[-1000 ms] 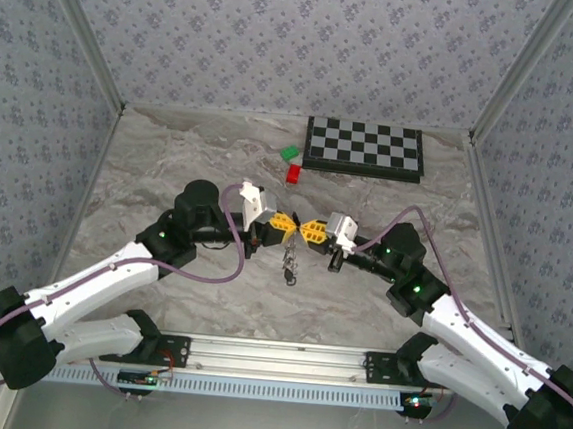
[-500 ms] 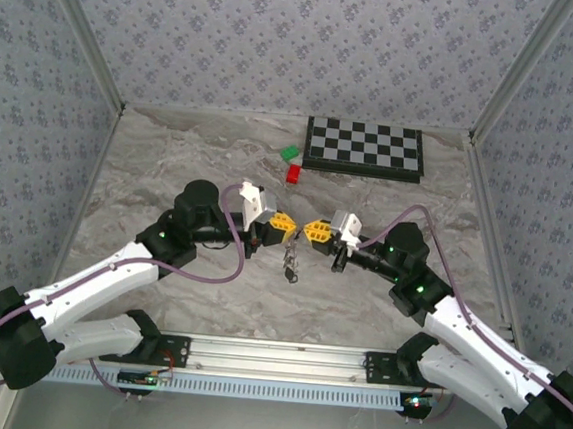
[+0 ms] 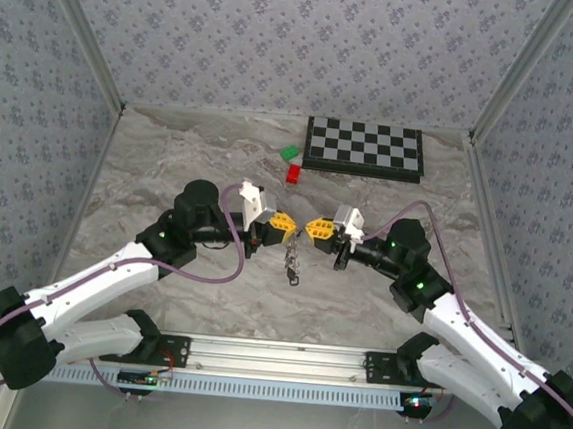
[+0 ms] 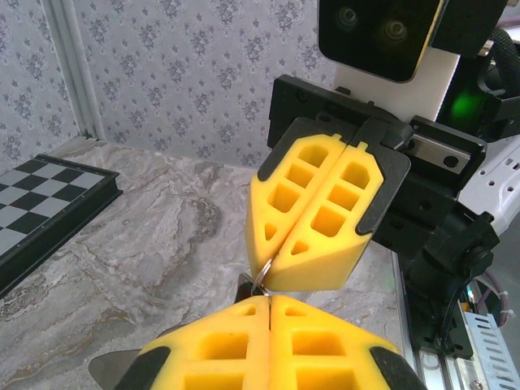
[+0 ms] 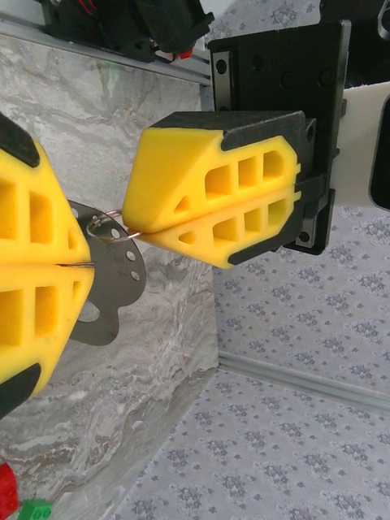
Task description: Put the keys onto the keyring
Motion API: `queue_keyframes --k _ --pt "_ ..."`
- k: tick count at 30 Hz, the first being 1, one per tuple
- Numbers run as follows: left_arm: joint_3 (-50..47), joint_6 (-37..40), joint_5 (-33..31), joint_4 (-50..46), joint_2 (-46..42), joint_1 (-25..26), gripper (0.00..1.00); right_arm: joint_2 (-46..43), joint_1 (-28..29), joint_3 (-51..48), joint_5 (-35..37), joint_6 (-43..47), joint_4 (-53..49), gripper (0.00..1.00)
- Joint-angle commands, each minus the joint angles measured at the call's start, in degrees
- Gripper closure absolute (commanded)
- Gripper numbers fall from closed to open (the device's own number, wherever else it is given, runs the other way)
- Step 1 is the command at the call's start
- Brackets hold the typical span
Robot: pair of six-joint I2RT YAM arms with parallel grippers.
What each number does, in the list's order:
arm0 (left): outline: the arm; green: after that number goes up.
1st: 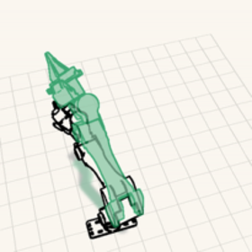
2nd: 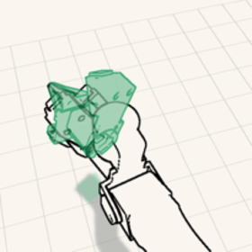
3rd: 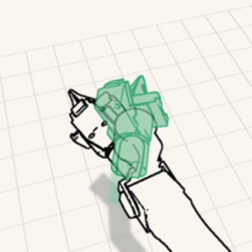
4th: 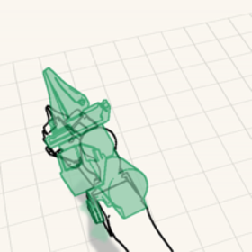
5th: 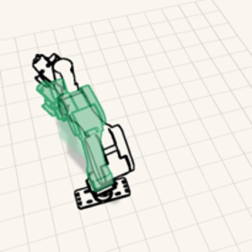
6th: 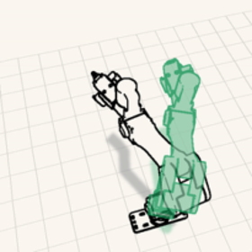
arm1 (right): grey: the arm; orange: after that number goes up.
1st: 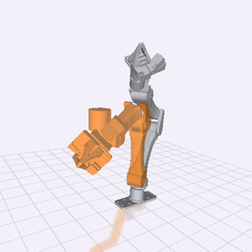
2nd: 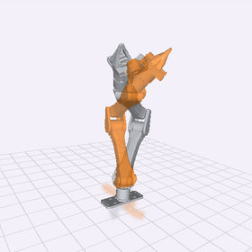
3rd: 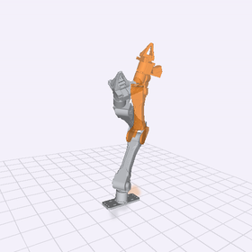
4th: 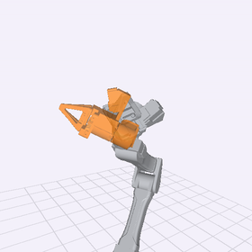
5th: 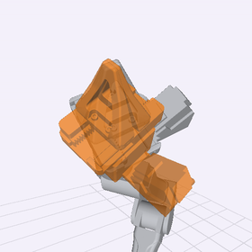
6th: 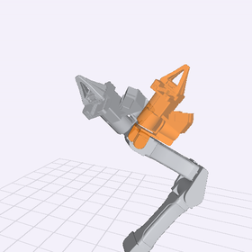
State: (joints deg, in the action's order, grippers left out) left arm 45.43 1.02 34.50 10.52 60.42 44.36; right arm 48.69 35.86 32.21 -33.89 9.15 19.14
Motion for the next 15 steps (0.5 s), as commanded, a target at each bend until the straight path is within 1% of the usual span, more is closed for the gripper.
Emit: queue_keyframes --k 1,15 --pt "0.88 0.88 1.49 3.02 -1.09 0.02 1.0 0.36 -0.22 1.61 -1.69 -1.5 2.08 1.0" --pt "0.87 0.95 0.97 2.91 -1.0 -0.02 1.0 0.37 -0.05 1.96 -3.49 -1.94 2.58 1.0"
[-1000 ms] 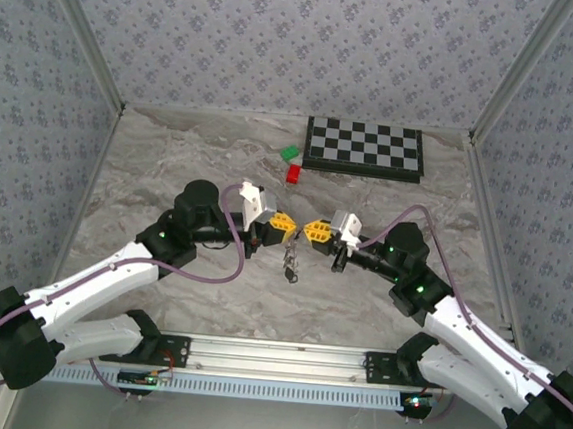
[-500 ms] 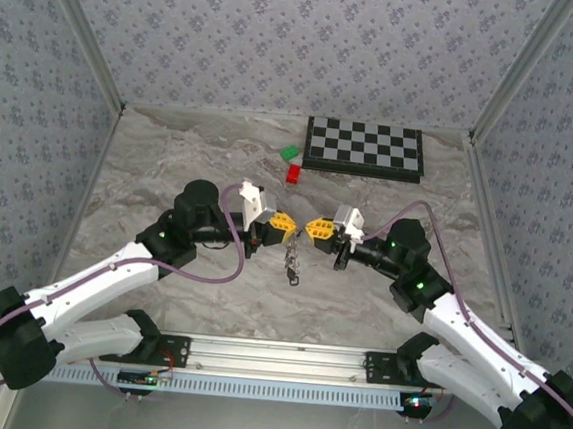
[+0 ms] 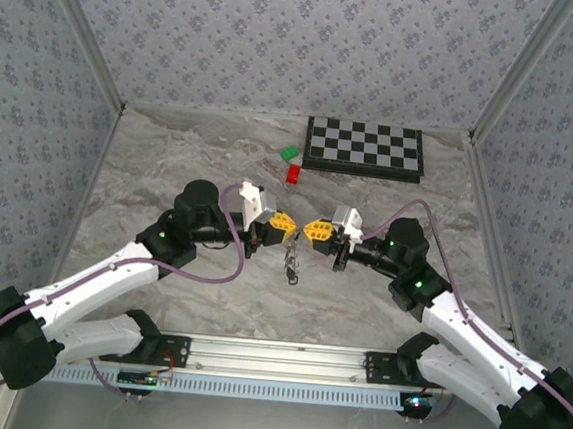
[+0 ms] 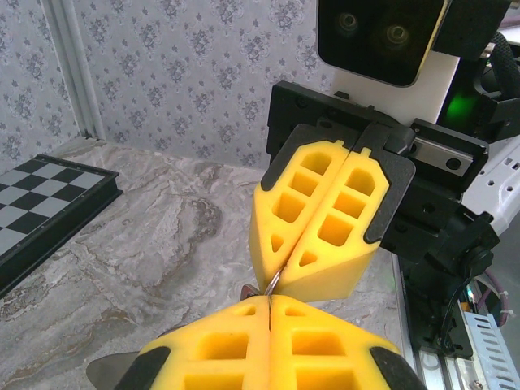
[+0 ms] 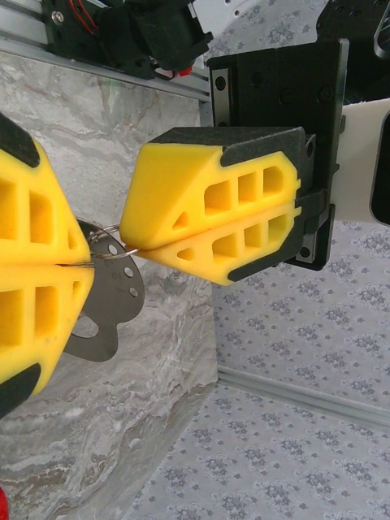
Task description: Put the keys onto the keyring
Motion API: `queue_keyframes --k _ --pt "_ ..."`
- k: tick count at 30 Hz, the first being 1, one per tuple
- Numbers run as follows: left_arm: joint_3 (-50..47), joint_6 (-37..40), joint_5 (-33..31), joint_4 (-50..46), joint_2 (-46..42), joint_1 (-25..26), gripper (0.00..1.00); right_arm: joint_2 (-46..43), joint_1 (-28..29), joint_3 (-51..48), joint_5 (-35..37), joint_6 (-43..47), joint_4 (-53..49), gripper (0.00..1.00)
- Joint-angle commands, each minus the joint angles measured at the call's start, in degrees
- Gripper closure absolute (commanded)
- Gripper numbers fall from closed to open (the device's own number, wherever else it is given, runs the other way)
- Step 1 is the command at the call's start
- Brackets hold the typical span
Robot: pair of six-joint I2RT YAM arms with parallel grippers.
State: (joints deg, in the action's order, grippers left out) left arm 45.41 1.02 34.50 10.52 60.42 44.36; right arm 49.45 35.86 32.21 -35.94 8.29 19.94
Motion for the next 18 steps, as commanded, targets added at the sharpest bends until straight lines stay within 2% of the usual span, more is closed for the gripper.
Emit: queue_keyframes --k 1,18 --pt "0.91 0.96 0.83 2.93 -1.01 0.02 1.0 -0.44 -0.11 1.98 -1.48 -1.03 1.68 1.0" --pt "-0.32 2.13 1.44 3.57 -2.58 -0.04 1.0 -1.16 -0.94 0.54 -4.6 -2.71 3.3 1.0"
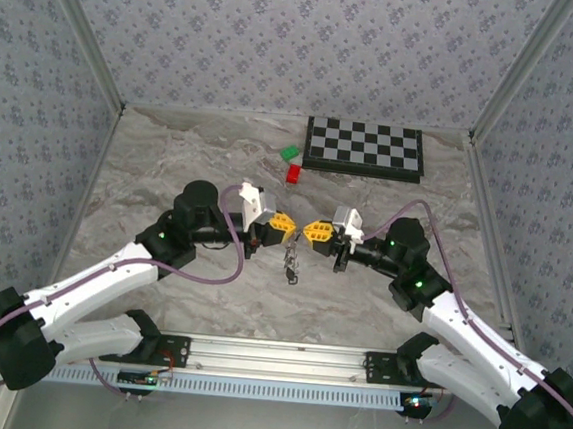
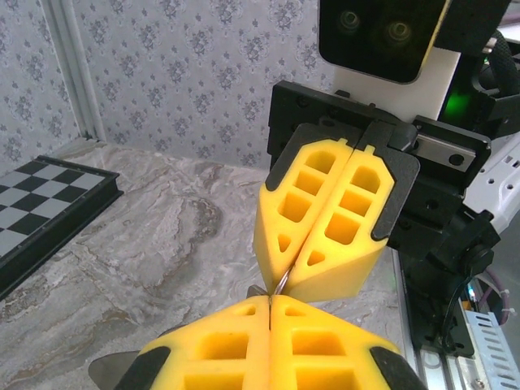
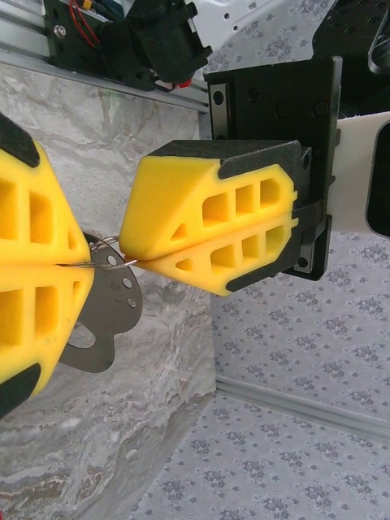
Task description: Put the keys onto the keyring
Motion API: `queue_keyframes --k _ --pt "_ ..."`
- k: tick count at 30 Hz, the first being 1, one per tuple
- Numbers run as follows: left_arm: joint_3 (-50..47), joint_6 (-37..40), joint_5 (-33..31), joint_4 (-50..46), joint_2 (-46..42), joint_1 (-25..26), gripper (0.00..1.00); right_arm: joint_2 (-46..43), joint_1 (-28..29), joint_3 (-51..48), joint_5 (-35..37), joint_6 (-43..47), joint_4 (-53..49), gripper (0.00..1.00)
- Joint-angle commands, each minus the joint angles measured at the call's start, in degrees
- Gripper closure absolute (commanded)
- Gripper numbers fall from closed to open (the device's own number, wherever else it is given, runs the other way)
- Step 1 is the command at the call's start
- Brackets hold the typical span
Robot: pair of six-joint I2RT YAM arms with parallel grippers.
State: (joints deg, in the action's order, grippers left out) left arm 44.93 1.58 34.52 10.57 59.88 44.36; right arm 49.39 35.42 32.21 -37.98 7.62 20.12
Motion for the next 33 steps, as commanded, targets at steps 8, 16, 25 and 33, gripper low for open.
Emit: queue_keyframes --k 8,16,25,33 --pt "-0.02 1.62 2.57 4.02 -1.97 0.02 1.0 -1.13 -1.05 0.58 -4.0 -2.78 4.23 1.0" --pt "0.01 1.5 2.3 4.02 -1.96 -0.03 1.0 0.06 -0.83 1.63 -5.62 -2.78 3.27 1.0" --pt "0.13 1.49 2.91 3.77 -1.87 -0.02 1.0 0.62 -0.6 1.9 -4.09 -2.18 2.91 1.0" --pt "0.24 1.43 2.84 3.74 -1.78 -0.03 1.0 -0.33 -0.7 1.26 -1.14 -1.55 3.08 1.0"
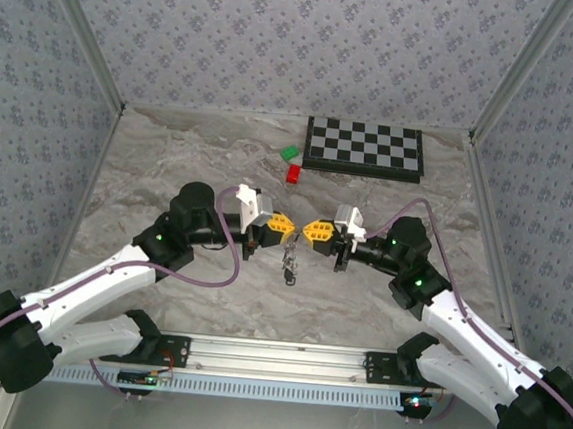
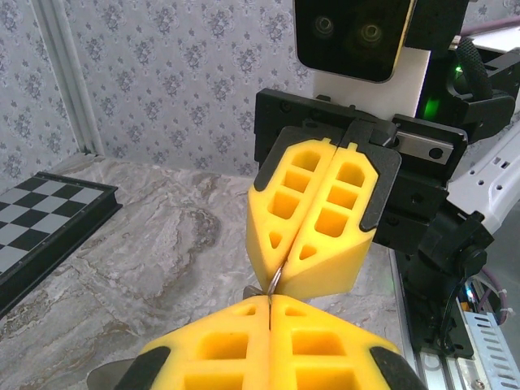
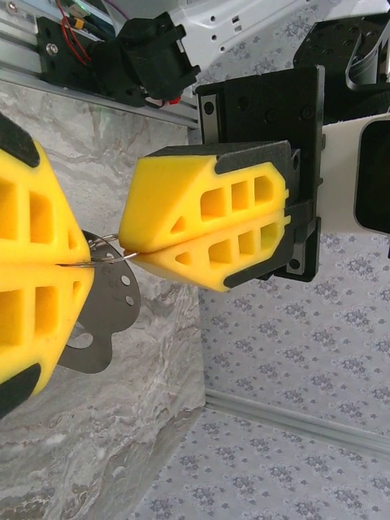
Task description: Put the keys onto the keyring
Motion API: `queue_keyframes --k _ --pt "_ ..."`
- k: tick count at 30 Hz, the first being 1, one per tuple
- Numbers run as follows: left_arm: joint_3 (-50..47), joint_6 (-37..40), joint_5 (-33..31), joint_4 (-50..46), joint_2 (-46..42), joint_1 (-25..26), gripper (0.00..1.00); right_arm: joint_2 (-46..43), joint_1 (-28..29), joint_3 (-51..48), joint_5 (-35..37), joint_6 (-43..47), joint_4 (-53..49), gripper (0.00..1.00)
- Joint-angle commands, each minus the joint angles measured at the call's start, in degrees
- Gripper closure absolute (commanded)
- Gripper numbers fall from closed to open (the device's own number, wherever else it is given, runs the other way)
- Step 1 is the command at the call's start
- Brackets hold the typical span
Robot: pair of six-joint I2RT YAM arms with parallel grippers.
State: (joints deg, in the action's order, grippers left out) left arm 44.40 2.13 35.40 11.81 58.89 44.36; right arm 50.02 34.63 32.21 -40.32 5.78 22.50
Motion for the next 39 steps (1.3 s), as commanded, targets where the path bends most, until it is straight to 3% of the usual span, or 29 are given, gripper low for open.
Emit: queue_keyframes --k 1,39 --pt "0.8 0.86 1.97 2.44 -0.8 0.0 1.0 -1.03 0.06 1.28 1.44 0.28 0.6 1.0" --pt "1.33 0.73 2.15 2.17 0.53 0.01 1.0 0.24 2.25 2.92 -1.08 2.37 -1.62 1.0"
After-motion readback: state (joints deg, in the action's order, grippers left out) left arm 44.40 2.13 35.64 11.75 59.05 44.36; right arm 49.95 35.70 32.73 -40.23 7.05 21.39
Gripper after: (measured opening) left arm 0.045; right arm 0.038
